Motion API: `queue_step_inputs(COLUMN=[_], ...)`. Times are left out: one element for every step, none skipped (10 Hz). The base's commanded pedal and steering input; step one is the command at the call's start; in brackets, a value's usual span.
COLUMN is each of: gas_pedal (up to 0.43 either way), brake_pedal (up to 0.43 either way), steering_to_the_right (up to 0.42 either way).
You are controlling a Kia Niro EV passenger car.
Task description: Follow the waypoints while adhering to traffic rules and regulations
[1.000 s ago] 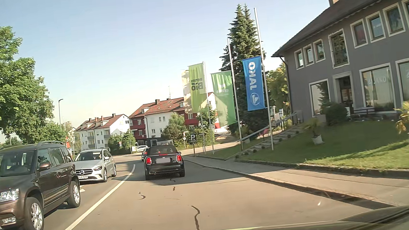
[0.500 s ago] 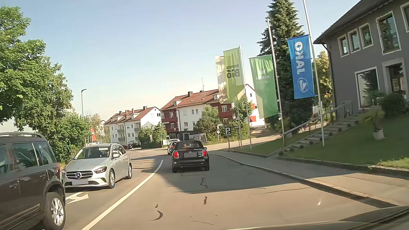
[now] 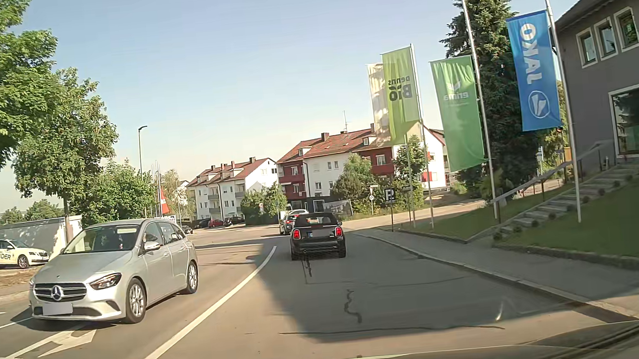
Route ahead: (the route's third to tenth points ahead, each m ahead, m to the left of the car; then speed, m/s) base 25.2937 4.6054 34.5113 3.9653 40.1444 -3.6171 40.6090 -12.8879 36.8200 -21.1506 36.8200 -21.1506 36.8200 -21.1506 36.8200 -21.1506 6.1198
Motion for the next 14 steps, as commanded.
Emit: queue_step_inputs(gas_pedal=[0.067, 0.067, 0.067, 0.047, 0.000, 0.000, 0.000, 0.000, 0.000, 0.000, 0.000, 0.000, 0.000, 0.000], brake_pedal=[0.000, 0.000, 0.000, 0.000, 0.000, 0.000, 0.000, 0.000, 0.000, 0.000, 0.000, 0.000, 0.024, 0.055], steering_to_the_right=[-0.057, -0.048, -0.040, -0.032, -0.029, -0.026, -0.024, -0.023, -0.022, -0.022, -0.021, -0.021, -0.019, -0.017])
